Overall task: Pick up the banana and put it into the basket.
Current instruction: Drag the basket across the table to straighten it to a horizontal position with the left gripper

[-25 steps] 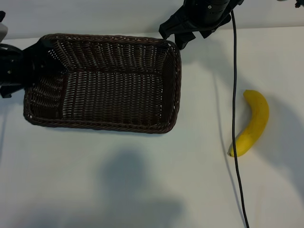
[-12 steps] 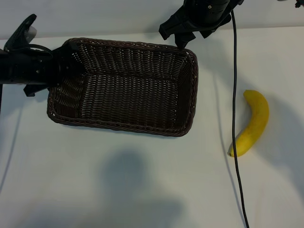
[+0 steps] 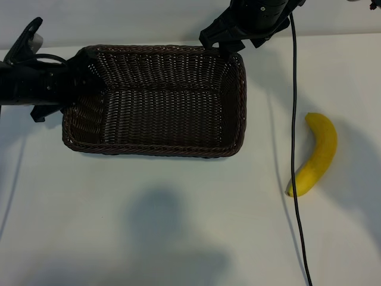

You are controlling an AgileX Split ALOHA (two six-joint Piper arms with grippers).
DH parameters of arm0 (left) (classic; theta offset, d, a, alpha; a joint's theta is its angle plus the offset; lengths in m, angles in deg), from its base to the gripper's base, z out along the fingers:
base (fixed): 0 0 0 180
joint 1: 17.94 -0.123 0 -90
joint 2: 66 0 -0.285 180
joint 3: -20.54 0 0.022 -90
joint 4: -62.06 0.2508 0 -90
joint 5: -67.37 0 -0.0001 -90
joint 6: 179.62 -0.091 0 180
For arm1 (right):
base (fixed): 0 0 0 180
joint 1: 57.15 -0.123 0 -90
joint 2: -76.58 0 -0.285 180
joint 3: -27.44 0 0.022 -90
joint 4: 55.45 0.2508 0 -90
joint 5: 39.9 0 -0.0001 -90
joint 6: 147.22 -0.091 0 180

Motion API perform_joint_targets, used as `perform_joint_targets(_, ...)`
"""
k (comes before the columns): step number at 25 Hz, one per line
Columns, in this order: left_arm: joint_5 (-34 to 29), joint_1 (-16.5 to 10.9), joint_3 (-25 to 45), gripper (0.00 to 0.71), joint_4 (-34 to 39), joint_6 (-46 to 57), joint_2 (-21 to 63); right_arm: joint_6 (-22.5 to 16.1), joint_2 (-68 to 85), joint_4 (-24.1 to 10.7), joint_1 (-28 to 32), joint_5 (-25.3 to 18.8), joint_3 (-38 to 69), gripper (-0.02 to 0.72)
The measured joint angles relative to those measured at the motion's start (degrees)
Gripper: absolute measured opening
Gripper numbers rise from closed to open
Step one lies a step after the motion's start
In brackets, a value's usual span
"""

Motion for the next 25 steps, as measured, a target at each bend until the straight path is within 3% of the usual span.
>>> perform_joint_targets(25, -2.6, 0.2, -0.1, 0.421, -0.7, 0.5, -5.2, 0.0, 0.0, 0.0, 0.0, 0.0, 0.0, 0.549)
